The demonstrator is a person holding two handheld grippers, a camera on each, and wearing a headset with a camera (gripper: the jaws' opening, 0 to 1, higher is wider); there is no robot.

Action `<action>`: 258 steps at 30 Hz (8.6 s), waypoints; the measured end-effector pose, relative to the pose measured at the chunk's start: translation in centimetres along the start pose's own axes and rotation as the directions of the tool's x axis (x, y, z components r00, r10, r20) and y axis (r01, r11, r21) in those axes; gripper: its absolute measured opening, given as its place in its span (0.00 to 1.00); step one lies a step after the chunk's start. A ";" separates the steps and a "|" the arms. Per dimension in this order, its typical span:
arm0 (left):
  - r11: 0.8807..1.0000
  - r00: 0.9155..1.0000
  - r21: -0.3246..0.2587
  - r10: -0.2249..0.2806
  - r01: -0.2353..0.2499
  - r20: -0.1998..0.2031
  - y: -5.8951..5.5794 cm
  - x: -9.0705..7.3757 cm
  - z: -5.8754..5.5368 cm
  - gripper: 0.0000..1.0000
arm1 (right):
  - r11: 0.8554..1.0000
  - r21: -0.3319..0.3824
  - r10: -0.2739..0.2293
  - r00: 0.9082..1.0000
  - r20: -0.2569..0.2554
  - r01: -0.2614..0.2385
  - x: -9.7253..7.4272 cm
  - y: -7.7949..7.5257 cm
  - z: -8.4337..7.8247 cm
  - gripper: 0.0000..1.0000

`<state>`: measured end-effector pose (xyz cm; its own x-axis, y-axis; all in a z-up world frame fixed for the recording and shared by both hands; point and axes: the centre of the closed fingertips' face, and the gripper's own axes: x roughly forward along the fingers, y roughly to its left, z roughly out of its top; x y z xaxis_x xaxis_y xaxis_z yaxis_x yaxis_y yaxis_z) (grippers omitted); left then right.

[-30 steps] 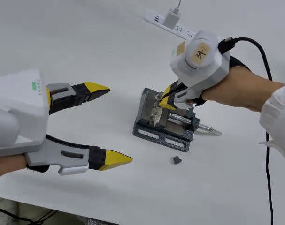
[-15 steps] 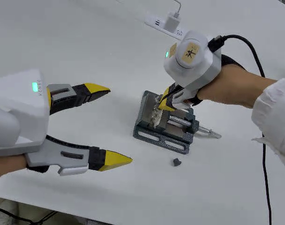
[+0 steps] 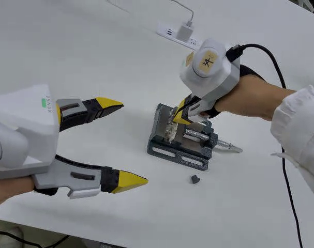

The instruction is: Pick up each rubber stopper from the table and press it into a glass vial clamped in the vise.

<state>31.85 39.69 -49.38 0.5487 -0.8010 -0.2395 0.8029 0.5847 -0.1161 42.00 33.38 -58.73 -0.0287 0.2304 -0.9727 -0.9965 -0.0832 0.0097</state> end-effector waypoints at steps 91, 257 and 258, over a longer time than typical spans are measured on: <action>0.988 0.988 0.121 -0.078 0.095 -0.134 -0.3 1.0 0.7 0.73 | 0.945 0.322 -0.222 0.838 0.498 0.058 -6.1 4.1 -2.6 0.52; 0.751 0.768 0.326 -0.356 0.574 -0.532 -7.3 16.6 -5.3 0.04 | 0.863 0.503 -0.376 0.719 0.585 0.041 -10.3 11.5 -11.4 0.50; 0.760 0.777 0.325 -0.353 0.563 -0.521 -7.2 16.4 -5.1 0.04 | 0.867 0.497 -0.372 0.717 0.589 0.041 -10.4 11.4 -11.1 0.49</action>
<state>33.84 23.02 -57.33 0.0211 -0.7619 -0.6473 0.9948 -0.0487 0.0898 31.86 19.30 -51.03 0.3037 0.7676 -0.5644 -0.9038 0.4196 0.0843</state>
